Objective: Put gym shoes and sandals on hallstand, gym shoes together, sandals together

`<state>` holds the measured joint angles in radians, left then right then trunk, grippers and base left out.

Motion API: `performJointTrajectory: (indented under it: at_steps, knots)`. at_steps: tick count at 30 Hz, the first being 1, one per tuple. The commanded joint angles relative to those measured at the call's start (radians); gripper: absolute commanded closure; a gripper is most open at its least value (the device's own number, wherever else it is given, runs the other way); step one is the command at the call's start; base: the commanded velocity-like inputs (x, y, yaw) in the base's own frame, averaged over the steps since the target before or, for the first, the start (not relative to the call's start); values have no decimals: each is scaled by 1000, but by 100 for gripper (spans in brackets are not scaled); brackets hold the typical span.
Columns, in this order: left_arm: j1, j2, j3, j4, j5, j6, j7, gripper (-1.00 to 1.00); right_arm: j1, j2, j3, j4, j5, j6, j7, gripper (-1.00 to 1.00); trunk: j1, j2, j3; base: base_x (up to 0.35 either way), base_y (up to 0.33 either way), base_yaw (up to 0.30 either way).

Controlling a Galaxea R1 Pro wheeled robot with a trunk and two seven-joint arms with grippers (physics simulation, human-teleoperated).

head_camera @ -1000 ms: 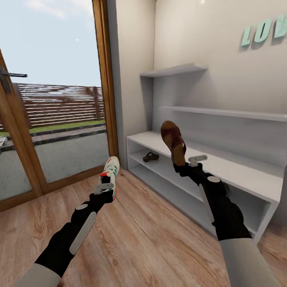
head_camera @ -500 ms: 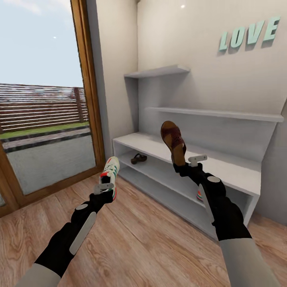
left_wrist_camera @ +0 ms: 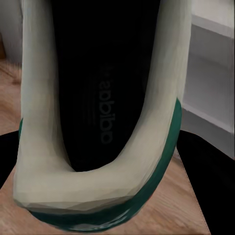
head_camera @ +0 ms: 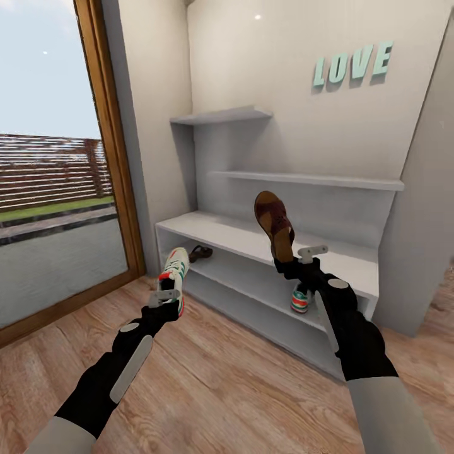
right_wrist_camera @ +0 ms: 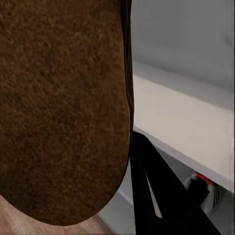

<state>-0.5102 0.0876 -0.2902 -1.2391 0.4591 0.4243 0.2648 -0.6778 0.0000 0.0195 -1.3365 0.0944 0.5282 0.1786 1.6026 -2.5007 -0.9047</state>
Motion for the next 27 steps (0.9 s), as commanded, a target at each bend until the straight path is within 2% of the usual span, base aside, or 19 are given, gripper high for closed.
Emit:
performJointTrajectory:
  at_steps: [1, 11, 21, 27]
  knots:
    - [-1, 1, -3, -2, 10, 2, 10, 100, -1, 0, 0, -1, 7, 6, 4, 100, 0, -1, -1, -126, 107, -253]
    - [-1, 1, -3, -2, 10, 2, 10, 100, -1, 0, 0, -1, 7, 6, 4, 100, 0, -1, 4, -187, 160, -253]
    - [-1, 1, -3, -2, 10, 2, 10, 100, -1, 0, 0, -1, 7, 6, 4, 100, 0, -1, 9, -12, 13, -253]
    - [-1, 1, -3, -2, 10, 2, 10, 100, -1, 0, 0, -1, 7, 6, 4, 100, 0, -1, 12, 0, 203, -253]
